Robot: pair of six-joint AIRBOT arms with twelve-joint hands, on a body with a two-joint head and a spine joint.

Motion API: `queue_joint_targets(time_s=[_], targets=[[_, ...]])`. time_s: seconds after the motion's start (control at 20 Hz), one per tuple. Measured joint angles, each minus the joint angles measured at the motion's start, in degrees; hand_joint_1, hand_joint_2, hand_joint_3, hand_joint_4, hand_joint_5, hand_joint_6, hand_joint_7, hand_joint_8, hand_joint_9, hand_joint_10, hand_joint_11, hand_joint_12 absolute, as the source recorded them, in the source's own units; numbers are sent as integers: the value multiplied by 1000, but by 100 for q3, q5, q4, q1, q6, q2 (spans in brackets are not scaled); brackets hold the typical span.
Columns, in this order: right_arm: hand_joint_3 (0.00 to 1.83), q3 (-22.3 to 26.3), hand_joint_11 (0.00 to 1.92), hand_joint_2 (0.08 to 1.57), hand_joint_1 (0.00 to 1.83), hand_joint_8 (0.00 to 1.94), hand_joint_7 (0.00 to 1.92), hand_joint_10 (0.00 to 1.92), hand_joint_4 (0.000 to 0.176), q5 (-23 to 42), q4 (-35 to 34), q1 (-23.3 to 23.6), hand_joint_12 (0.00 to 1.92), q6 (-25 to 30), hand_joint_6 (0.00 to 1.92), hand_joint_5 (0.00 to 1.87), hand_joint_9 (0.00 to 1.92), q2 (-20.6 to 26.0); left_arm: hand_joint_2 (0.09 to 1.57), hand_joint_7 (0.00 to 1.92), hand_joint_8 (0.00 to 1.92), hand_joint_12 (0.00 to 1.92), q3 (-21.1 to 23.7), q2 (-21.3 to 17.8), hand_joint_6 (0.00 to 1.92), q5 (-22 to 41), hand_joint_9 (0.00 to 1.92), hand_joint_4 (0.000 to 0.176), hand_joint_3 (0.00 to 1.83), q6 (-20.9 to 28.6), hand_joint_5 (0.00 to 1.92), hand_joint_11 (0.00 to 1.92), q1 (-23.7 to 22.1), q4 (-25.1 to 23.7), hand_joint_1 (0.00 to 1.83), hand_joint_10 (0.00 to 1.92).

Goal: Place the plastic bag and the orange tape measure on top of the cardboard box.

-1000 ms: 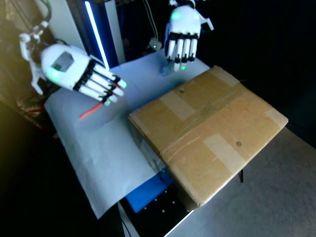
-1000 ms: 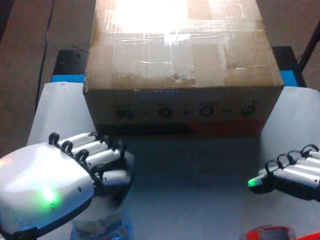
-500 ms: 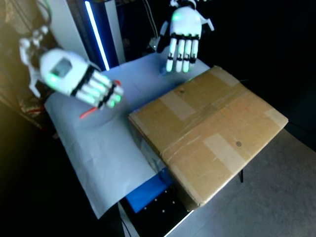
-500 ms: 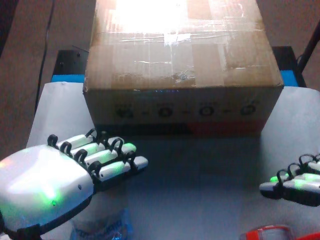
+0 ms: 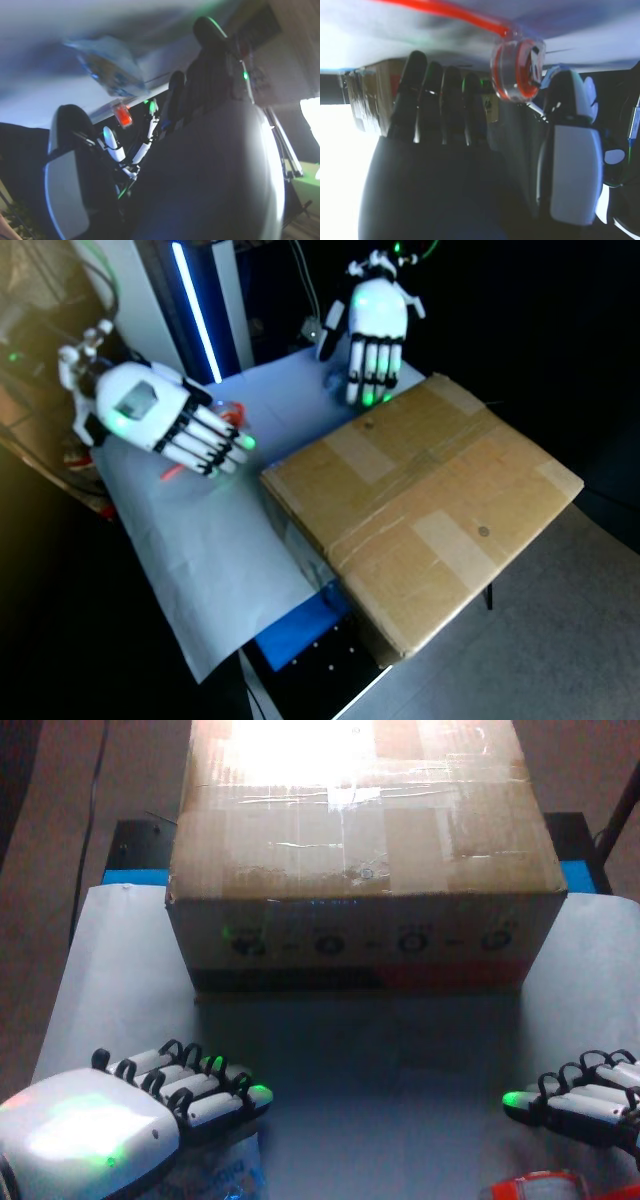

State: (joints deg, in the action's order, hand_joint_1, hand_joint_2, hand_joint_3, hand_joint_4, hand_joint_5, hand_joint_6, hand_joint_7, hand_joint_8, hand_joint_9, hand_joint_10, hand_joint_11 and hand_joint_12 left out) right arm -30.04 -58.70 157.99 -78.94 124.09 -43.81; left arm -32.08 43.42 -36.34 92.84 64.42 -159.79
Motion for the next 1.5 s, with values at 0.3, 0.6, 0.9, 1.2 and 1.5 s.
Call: queue_joint_targets(time_s=[0.3,0.6,0.9,1.2,1.5], targets=[[0,-9,0,899,705,12,277,845,0,79,-120,0,1507,-345,12,267,0,-144,989,74,6,1078,-9,140,11,-302,7,0,2,-24,141,0,166,192,566,317],[6,-289,0,913,810,36,382,820,0,-120,-70,61,1498,-420,43,376,111,-481,1038,191,12,1166,-162,400,13,-684,67,0,3,-42,273,0,376,302,586,439],[2,-365,1114,1199,1237,1557,827,1710,0,-192,-107,168,1891,-422,910,852,1106,-573,1221,788,1111,1612,-232,448,1251,-831,621,0,2,87,786,386,468,426,1142,954],[0,-363,1264,1117,1197,1673,955,1830,0,-98,-118,232,1921,-293,910,1003,1167,-573,1228,772,1345,1654,-420,645,1217,-1357,778,0,1,153,650,717,494,509,1345,1567],[0,-463,1074,1228,1225,1651,750,1686,0,184,-37,551,1841,-341,928,829,1055,-553,1212,790,1293,1504,-551,756,1218,-1580,850,0,1,210,636,837,498,518,1352,1465]])
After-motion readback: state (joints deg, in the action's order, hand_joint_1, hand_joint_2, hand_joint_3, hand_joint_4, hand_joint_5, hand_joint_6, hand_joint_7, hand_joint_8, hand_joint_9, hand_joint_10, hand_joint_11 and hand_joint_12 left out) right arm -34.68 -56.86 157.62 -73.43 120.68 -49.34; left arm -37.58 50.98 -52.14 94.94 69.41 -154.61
